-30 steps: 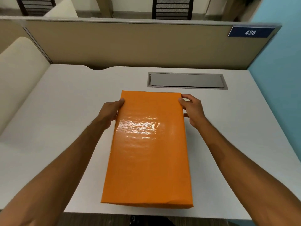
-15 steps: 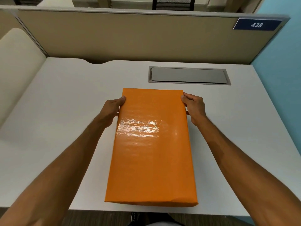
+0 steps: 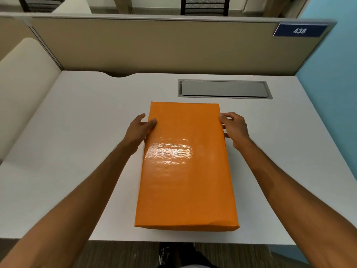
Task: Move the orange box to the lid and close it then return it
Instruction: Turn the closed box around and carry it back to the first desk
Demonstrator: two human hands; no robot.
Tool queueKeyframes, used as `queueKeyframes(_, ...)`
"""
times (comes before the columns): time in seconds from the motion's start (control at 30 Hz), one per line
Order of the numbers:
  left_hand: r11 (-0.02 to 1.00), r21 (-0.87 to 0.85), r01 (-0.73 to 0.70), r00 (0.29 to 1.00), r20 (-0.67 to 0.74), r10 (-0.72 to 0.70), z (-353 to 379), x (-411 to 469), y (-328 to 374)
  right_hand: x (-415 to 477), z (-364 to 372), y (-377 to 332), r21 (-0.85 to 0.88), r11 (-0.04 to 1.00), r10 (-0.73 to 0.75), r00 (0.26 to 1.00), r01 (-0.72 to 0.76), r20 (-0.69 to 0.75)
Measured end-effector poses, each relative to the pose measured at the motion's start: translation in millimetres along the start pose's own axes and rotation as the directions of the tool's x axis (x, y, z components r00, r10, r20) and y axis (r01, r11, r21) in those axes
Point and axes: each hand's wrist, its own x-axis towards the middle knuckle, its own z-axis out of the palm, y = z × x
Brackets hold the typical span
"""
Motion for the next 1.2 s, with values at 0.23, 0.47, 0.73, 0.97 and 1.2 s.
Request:
queueKeyframes(0.23, 0.991, 0.048, -0.127, 0.992, 0.030, 0.125, -10.3, -61.0, -39.1, -61.8, -18.7, 26.0, 0.061, 0.998, 0.001, 0.999, -0.003, 0.033)
queueKeyframes(0.47, 0.986, -0.061, -0.155, 0.988, -0.026, 0.153, -16.4, -96.1, -66.8, -117.6, -30.6, 48.4, 0.177, 0.984, 0.019, 0.999, -0.028, 0.048)
queueKeyframes(0.73, 0.981, -0.159, -0.114, 0.993, -0.012, 0.113, -16.1, -116.8, -78.1, -154.0, -40.4, 66.6, 0.234, 0.971, 0.021, 0.995, -0.043, 0.094)
queueKeyframes(0.97, 0.955, -0.290, 0.056, 0.996, 0.078, -0.034, -8.3, -126.5, -79.4, -165.5, -42.6, 68.0, 0.342, 0.923, 0.077, 0.955, -0.177, 0.287)
queueKeyframes(1.2, 0.920, -0.376, 0.111, 0.992, 0.092, -0.083, -1.1, -134.4, -70.9, -163.7, -49.9, 63.8, 0.389, 0.894, 0.090, 0.938, -0.224, 0.334)
